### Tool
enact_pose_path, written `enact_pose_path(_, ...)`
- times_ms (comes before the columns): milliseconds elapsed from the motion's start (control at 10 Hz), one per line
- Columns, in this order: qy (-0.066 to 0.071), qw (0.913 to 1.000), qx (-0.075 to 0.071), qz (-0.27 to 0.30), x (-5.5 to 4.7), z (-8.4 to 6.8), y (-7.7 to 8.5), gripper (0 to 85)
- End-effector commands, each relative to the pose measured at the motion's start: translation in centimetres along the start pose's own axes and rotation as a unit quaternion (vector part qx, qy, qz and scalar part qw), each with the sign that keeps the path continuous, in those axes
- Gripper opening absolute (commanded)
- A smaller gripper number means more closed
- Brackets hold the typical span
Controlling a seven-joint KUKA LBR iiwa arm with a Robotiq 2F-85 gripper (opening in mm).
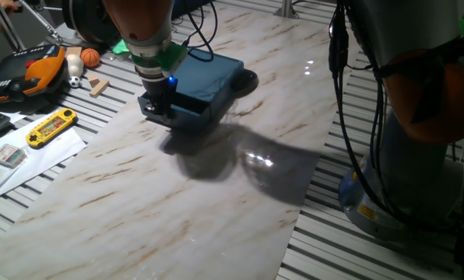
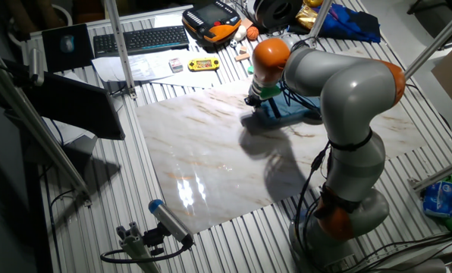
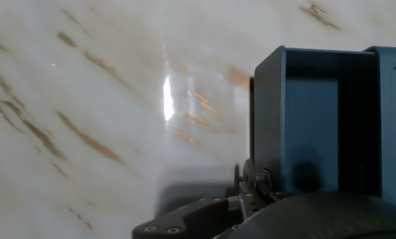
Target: Take something out of a drawer
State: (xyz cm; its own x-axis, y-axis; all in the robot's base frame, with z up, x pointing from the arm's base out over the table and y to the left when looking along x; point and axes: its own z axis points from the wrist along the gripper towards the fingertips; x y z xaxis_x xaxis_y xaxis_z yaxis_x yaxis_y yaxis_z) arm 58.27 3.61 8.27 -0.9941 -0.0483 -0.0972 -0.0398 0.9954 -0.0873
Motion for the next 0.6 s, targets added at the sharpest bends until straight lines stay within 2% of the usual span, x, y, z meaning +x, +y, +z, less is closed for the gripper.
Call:
enact_pose_path(0, 0.000, 1.0000, 0.001, 0.000, 0.1, 0.1, 0.2, 0.0)
enact_pose_path(500, -0.002, 1.0000, 0.004, 0.002, 0.4, 0.4, 1.3, 0.0)
